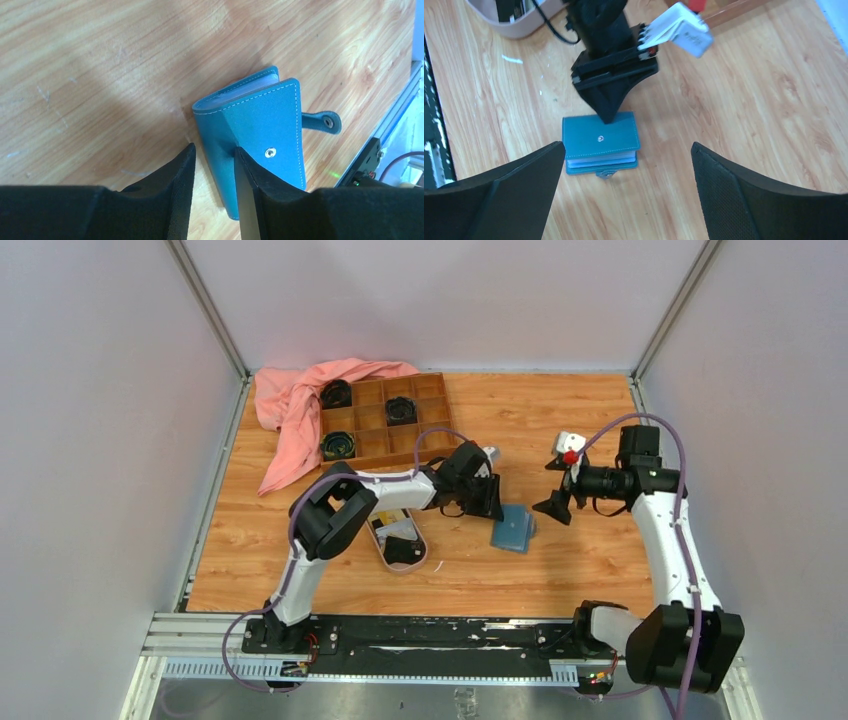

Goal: Put the credit cards into the card holder
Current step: Close the card holder at the center of the board.

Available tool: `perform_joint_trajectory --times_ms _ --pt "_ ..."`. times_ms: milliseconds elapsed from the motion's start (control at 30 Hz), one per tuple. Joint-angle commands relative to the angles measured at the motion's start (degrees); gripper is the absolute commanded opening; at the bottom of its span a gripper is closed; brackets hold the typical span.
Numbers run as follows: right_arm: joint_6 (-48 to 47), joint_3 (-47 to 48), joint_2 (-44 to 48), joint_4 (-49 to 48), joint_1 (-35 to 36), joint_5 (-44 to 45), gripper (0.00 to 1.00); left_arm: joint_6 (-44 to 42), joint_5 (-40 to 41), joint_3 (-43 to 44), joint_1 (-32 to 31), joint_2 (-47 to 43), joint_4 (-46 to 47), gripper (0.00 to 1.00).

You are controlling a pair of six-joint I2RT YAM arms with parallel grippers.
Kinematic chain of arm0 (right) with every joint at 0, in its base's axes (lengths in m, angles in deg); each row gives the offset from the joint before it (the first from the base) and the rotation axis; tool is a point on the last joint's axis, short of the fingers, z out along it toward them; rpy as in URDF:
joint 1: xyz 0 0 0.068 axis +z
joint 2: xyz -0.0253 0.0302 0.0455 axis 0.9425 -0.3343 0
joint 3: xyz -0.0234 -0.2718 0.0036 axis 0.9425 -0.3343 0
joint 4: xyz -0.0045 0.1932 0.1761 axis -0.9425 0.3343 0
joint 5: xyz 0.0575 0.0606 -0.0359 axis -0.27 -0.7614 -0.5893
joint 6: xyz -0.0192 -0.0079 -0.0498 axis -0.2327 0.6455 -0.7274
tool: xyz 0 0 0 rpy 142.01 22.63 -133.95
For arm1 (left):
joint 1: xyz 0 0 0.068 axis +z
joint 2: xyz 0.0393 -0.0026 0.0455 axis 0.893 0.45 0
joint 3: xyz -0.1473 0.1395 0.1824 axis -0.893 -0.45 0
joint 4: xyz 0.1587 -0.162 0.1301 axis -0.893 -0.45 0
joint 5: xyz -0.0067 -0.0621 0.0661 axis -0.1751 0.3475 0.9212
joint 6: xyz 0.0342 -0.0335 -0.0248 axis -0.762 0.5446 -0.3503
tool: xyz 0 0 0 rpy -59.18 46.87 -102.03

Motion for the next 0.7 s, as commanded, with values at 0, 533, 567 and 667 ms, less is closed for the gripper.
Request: perform_joint_trajectory --times_ms 0,533,567,667 --pt "20.8 3.9 -2.1 2.5 0.2 0.9 1.00 -2.6 2.6 -3.0 -0.9 -4.0 1.0 0.39" --pt "49.2 -0.4 -8.9 -1.2 5.6 20.0 0.60 -17.3 23.0 -20.1 -4.4 -30.6 11.5 0.47" --pt "50.2 -0.3 -9.6 -1.5 6.3 21.7 0.57 -17.3 24.4 -22.2 -4.3 -32.0 13.3 0.47" --pt "53.4 -0.2 -11.4 -2.1 9.4 26.1 0.56 -14.1 26.9 -27.2 -2.6 -34.9 16.9 0.61"
